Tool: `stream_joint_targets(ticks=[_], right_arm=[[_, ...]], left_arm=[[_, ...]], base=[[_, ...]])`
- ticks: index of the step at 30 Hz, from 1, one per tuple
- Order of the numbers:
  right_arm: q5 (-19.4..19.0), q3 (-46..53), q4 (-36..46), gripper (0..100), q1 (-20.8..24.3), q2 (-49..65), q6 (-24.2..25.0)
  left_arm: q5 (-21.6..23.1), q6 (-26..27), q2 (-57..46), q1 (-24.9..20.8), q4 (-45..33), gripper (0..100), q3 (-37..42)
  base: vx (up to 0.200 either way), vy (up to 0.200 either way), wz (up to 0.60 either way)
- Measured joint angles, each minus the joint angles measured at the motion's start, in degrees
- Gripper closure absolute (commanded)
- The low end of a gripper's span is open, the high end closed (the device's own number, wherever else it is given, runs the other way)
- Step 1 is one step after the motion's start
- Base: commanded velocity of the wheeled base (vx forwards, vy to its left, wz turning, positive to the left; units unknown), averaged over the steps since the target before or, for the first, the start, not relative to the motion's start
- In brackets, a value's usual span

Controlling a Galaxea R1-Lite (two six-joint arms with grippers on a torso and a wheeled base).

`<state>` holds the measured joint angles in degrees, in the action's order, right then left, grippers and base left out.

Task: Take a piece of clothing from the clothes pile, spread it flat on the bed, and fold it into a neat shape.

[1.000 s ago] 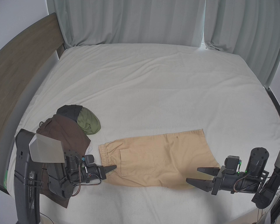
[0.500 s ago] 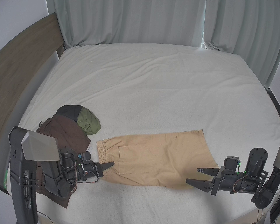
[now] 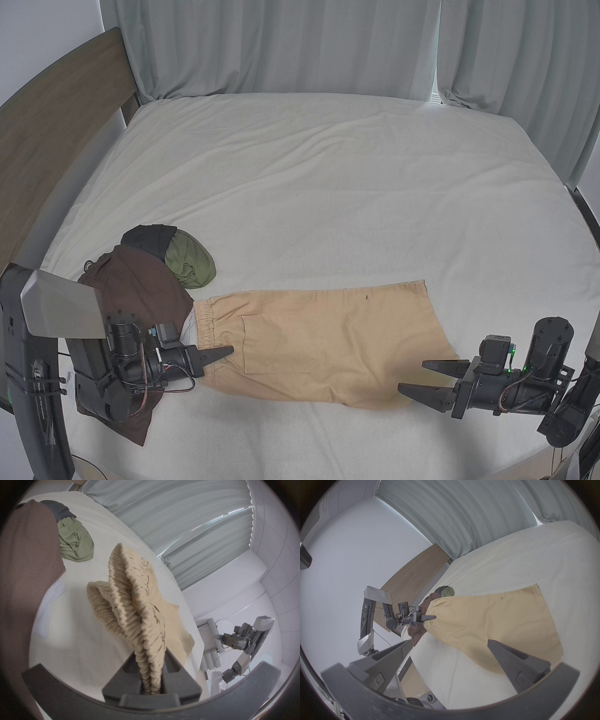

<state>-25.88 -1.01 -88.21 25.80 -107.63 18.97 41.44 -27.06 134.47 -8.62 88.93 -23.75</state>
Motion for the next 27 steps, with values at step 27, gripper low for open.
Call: stream_joint_targets(ticks=[27], right_arm=[[0.07,0.00,-0.02,0,0.46,-1.35,-0.23]], left_arm=[[4.57,0.07,-7.96,6.95,-0.02,100,4.90]], base=[[0.000,0.000,0.00]])
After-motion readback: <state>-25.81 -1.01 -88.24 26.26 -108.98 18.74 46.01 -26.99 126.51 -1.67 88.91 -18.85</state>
